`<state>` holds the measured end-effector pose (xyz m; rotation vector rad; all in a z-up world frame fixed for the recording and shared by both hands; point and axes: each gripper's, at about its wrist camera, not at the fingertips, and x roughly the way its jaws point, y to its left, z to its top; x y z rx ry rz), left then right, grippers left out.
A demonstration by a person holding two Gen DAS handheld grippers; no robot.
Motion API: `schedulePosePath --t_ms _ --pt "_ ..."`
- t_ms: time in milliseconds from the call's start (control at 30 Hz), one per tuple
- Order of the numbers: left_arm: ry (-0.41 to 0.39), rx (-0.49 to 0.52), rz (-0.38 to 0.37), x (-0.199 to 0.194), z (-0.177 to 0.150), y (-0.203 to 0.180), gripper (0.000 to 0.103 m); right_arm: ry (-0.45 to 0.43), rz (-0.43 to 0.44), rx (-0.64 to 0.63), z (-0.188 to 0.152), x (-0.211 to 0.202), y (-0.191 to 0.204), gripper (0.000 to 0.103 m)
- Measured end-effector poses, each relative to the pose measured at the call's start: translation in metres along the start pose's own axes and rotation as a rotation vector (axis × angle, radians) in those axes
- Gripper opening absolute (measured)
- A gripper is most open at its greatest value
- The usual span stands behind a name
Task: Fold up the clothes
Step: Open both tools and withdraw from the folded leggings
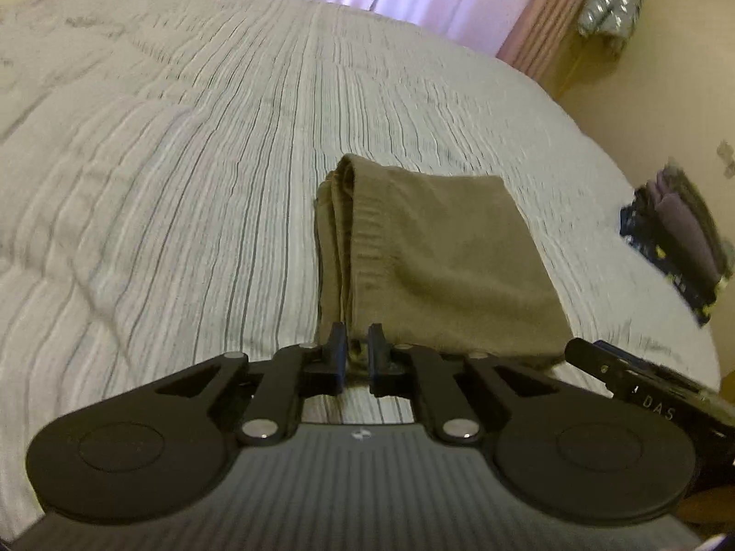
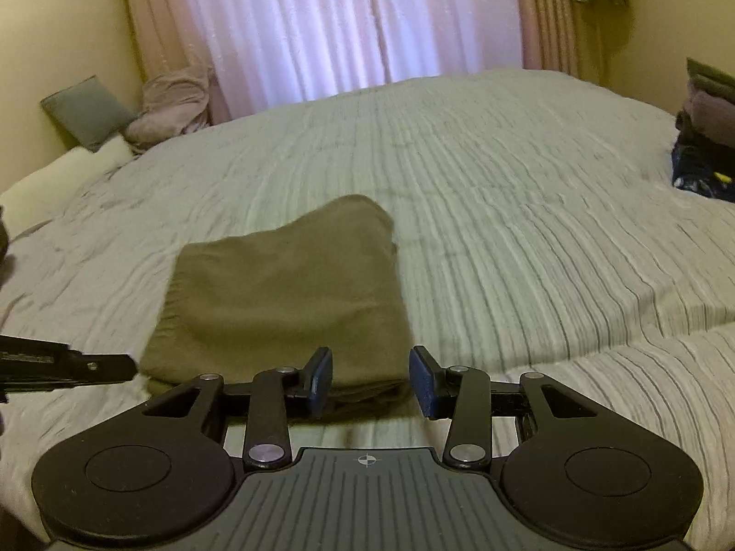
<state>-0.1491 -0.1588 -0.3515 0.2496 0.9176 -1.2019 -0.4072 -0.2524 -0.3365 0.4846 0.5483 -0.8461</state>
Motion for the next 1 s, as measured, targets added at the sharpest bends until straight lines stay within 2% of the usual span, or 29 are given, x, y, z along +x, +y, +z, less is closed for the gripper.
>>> schedulePosePath --t_ms 67,167,233,700,833,1000 --pt "-0.001 0.031 0.020 -0.010 -0.006 -0.005 0.006 0.023 0.000 0.000 -0.005 -0.006 0.005 0.041" --pt "-0.007 0.072 0.048 -0.025 -0.015 -0.014 0.015 0.051 -0.004 0.012 -0.015 -0.014 0.010 0.041" --pt "-0.013 0.094 0.055 -0.033 -0.021 -0.018 0.016 0.058 0.002 0.020 -0.019 -0.022 0.014 0.041" --pt "-0.102 0.139 0.006 -0.107 -0.053 -0.024 0.019 -0.009 -0.027 0.001 -0.028 -0.090 0.041 0.041" --pt "-0.135 0.126 -0.022 -0.126 -0.066 -0.017 0.020 -0.038 -0.029 -0.005 -0.034 -0.106 0.049 0.041" --pt "-0.123 0.083 -0.040 -0.125 -0.076 -0.001 0.020 -0.049 -0.030 0.009 -0.046 -0.116 0.051 0.041"
